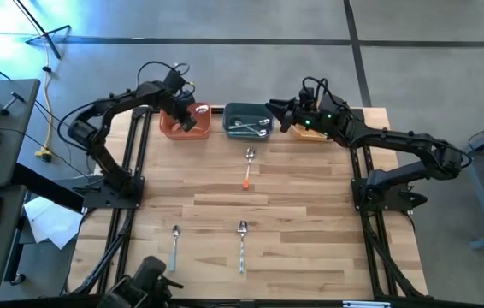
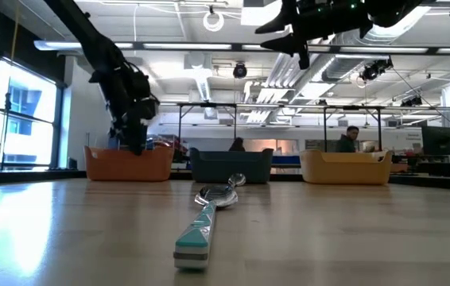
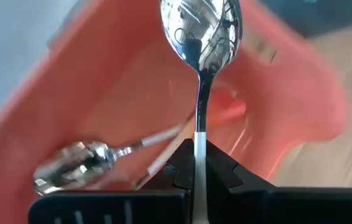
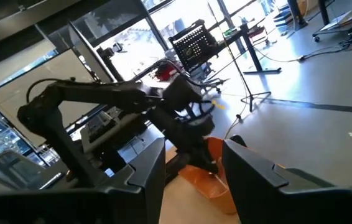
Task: Sort silverware by color (type)
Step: Put the orange spoon into the orange bin, then put the blue spoon into the yellow bin
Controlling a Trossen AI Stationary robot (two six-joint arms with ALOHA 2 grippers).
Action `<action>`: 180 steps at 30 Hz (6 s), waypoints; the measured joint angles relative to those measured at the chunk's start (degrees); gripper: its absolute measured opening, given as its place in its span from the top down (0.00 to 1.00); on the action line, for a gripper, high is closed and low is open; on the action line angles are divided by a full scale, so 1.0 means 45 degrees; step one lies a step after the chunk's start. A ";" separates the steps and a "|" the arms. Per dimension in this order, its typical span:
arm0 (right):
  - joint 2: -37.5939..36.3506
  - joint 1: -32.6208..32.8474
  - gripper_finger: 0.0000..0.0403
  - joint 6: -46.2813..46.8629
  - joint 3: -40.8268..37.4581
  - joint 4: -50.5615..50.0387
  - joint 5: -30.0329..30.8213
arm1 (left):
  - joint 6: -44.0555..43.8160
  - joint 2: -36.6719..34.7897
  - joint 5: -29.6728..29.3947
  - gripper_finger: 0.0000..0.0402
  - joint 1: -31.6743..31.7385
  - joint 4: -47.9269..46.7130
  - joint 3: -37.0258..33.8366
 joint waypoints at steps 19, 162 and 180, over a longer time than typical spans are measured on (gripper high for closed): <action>0.0000 0.0063 0.64 0.0467 0.0000 0.0287 -0.0010 | 0.0452 0.1460 -0.0485 0.91 0.0058 -0.0139 0.0009; 0.8301 0.1161 0.99 -0.4273 0.4172 -0.9758 -0.5113 | -3.1271 -0.2115 -0.4296 0.64 -2.3141 0.1668 -0.4828; 0.8297 0.1018 0.99 -0.4955 0.4167 -0.9855 -0.5379 | -3.1204 -0.1622 -0.4557 0.98 -2.2619 0.1033 -0.4810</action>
